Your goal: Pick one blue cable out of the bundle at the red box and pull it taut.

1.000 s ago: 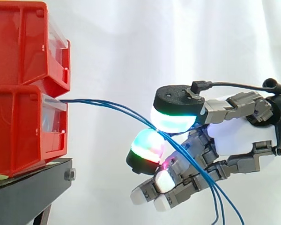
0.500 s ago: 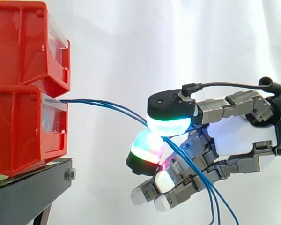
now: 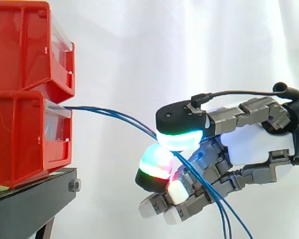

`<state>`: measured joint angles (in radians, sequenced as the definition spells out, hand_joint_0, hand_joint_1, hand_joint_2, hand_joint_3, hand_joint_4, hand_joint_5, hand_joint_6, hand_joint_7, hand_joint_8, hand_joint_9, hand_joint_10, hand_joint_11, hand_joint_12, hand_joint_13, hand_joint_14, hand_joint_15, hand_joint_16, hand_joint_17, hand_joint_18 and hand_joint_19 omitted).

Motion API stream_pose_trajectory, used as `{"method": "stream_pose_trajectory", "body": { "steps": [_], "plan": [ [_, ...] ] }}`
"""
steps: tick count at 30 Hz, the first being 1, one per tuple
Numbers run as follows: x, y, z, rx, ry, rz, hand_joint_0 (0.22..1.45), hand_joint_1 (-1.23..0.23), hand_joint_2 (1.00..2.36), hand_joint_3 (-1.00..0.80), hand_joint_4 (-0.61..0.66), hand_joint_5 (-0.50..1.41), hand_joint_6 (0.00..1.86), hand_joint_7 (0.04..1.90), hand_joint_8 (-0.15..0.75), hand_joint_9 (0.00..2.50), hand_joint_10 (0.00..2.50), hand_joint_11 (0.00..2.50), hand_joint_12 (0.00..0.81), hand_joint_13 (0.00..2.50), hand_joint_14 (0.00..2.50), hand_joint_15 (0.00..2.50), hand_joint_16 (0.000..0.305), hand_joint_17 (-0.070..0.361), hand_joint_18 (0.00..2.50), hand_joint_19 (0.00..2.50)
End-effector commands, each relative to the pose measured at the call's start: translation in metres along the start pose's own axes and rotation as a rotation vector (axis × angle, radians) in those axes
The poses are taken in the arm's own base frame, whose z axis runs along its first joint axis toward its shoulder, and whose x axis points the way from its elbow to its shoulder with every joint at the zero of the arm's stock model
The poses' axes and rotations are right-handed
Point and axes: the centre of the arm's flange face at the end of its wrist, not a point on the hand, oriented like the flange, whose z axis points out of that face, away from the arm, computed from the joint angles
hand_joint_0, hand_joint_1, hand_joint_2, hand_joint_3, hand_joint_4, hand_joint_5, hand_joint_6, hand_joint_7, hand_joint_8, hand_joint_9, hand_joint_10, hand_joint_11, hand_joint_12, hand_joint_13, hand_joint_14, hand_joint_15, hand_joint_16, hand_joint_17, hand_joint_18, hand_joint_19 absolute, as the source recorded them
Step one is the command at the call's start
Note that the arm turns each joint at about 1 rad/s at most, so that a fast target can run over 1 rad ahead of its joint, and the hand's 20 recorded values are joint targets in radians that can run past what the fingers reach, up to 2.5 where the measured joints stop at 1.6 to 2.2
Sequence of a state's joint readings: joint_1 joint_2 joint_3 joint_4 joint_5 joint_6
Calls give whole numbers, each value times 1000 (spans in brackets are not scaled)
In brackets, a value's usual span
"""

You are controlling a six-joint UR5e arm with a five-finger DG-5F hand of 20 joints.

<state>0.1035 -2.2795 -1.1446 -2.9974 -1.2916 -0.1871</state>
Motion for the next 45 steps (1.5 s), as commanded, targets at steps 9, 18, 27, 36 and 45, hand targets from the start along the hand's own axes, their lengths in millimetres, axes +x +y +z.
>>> {"method": "stream_pose_trajectory", "body": {
  "steps": [9,18,27,36,45],
  "plan": [
    [1,-1,0,1,0,0,617,-726,1018,-82,357,-22,502,1330,320,911,8,325,356,378,4,115,52,117,362,191],
    [-1,0,0,0,-2,0,521,-736,1008,-387,328,-32,502,1321,294,885,8,316,346,351,5,126,51,114,326,224],
    [1,-1,0,1,0,0,583,-602,1014,-182,304,-12,502,1288,300,971,7,301,355,378,4,102,54,122,348,218],
    [1,0,0,1,3,4,607,-669,1013,-92,329,-14,502,1316,329,974,7,310,365,410,4,112,56,125,388,204],
    [1,0,0,0,1,1,601,-713,1017,-129,287,-24,500,1374,327,926,8,339,352,405,4,121,52,117,381,214]
  ]
}}
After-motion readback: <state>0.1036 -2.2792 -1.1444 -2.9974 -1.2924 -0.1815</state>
